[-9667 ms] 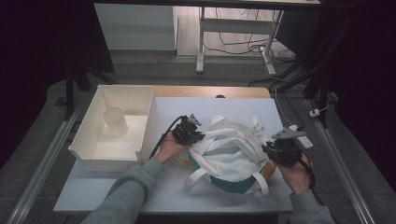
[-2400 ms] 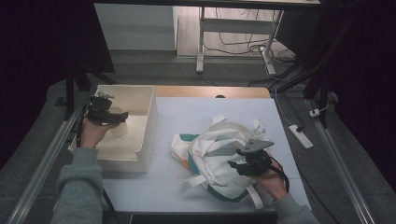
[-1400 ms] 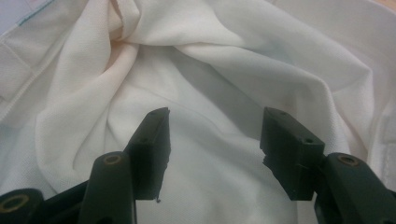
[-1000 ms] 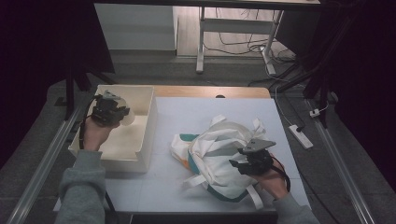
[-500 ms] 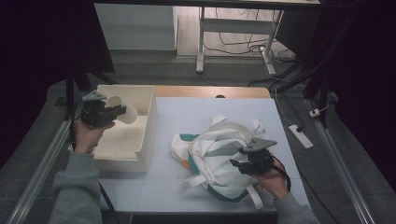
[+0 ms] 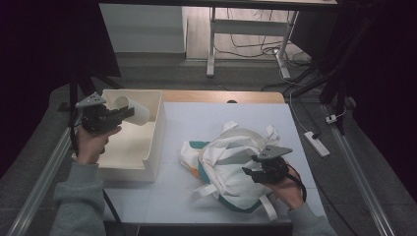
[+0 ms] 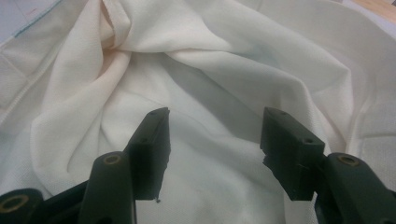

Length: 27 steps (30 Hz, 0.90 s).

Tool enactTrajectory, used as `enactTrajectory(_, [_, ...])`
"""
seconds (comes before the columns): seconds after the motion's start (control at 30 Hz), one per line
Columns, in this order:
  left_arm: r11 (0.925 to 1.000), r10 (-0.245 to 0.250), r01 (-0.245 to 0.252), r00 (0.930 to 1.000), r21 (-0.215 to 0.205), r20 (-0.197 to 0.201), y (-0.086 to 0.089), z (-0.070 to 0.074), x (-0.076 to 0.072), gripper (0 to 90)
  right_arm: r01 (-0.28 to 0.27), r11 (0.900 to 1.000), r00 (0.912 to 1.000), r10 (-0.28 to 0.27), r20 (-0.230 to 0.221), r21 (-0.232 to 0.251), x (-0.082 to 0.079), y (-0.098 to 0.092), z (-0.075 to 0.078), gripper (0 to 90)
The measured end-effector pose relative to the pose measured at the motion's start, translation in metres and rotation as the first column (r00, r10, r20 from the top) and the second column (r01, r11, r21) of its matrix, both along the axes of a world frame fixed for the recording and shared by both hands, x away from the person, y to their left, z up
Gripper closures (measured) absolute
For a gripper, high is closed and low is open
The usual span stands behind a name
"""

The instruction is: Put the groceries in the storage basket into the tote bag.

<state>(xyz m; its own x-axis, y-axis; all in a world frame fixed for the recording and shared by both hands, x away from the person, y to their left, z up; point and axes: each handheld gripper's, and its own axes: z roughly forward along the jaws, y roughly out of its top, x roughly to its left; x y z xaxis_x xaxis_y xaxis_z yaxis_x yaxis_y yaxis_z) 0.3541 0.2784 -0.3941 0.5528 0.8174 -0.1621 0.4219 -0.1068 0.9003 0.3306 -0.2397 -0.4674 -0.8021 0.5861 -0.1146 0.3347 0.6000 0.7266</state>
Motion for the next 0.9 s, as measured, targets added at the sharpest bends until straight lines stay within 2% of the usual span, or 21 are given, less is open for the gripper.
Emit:
enactTrajectory(0.17, [0.9981,-0.038,0.041,0.9975,-0.046,0.059,-0.009,0.013,-0.009,83.0,0.000,1.000,1.0000,0.000,0.005,0.004,0.000,-0.001,0.002,43.1])
enactTrajectory(0.3, [0.9926,-0.090,0.098,0.9906,-0.072,0.103,-0.023,0.023,-0.015,83.0,-0.001,1.000,0.9999,0.001,0.011,0.008,0.000,-0.001,0.002,43.2])
enactTrajectory(0.57, [0.9730,-0.214,0.223,0.9688,-0.060,0.124,-0.065,0.035,-0.019,82.9,-0.008,0.999,0.9999,0.008,0.014,0.032,-0.001,-0.001,0.006,42.9])
enactTrajectory(0.67, [0.9614,-0.263,0.271,0.9568,-0.049,0.124,-0.084,0.036,-0.018,82.9,-0.017,0.999,0.9997,0.016,0.019,0.048,-0.003,-0.001,0.008,42.5])
enactTrajectory(0.73, [0.9565,-0.282,0.289,0.9520,-0.042,0.118,-0.093,0.036,-0.016,83.0,-0.018,0.998,0.9996,0.017,0.021,0.057,-0.003,-0.001,0.010,42.3])
enactTrajectory(0.9, [0.9391,-0.340,0.343,0.9344,-0.016,0.107,-0.116,0.035,-0.017,82.9,-0.022,0.997,0.9993,0.020,0.033,0.079,-0.004,0.000,0.015,41.0])
